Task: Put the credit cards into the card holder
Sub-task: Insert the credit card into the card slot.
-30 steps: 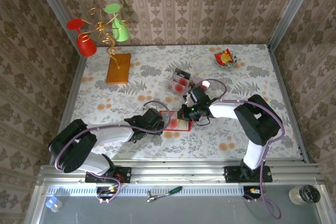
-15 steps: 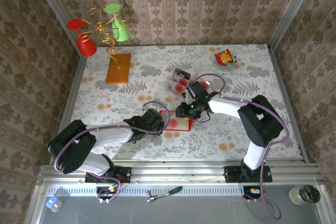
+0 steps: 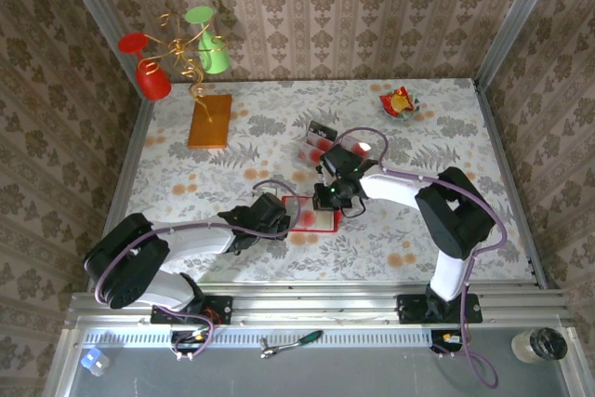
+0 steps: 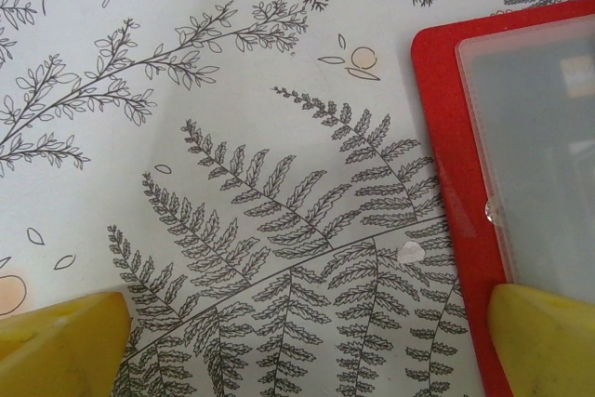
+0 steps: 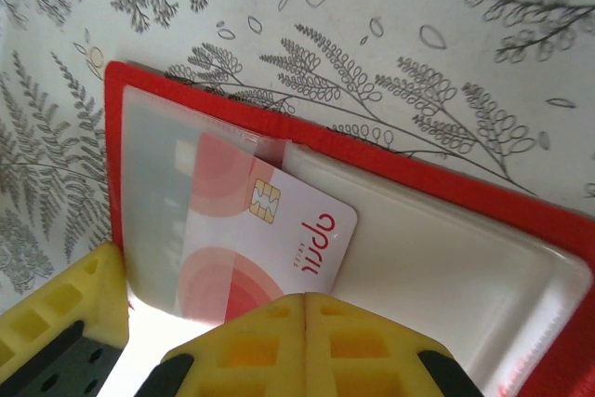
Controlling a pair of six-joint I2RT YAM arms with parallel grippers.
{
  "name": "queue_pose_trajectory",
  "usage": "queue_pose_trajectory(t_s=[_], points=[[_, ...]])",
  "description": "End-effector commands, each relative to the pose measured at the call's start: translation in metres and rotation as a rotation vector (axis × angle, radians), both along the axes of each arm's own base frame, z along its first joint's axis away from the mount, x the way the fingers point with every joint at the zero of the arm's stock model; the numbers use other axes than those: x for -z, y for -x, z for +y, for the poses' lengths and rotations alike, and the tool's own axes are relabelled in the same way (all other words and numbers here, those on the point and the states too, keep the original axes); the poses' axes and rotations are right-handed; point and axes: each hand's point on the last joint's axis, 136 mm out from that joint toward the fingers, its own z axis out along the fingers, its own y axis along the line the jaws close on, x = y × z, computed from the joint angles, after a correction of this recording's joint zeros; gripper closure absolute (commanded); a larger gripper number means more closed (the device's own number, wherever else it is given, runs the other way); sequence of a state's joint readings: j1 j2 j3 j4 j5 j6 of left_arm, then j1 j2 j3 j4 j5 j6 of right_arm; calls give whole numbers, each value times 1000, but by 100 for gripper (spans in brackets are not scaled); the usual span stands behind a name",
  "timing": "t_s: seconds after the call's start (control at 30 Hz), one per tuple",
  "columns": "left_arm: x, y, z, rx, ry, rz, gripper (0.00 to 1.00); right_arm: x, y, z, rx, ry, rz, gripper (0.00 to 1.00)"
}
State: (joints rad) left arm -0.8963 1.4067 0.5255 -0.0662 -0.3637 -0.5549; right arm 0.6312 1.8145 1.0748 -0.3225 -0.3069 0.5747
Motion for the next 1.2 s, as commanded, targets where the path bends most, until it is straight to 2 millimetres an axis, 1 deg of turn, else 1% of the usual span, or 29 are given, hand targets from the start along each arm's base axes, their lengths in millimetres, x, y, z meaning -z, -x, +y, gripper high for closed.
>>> queue_pose_trajectory(t_s=[0.0,0.13,0.23,0.4,0.47,0.6,0.67,0.73,0.87,1.07,1.17], points=[[5,5,7,-4,-12,16,0,9,0,3,-7,47,14,95],[5,4,5,-2,-8,15,0,17,4,15,-25,51,29,96],[3,3,4,-2,-2,15,0,18,5,25,-36,43,30,96],[-10,-2,3,-7,26,-9,0,16,2,36,-32,13,36,96],[-17,-4,5,-18,44,-18,0,8,1,37,-31,5,22,97],[-30,-12,14,-52,103,-29,0,-16,-4,31,-8,-12,-32,96],[-35,-15,18,-65,123,-35,0,-24,-6,27,6,-15,-54,96],[-37,-19,21,-69,126,-39,0,-27,-6,24,9,-12,-63,95],[-37,-25,24,-68,115,-37,0,-22,-3,22,8,-4,-57,95],[-29,-31,18,-48,92,-18,0,-9,4,23,12,-4,-37,96],[-23,-32,16,-41,80,-5,0,-6,6,24,6,-5,-33,96]])
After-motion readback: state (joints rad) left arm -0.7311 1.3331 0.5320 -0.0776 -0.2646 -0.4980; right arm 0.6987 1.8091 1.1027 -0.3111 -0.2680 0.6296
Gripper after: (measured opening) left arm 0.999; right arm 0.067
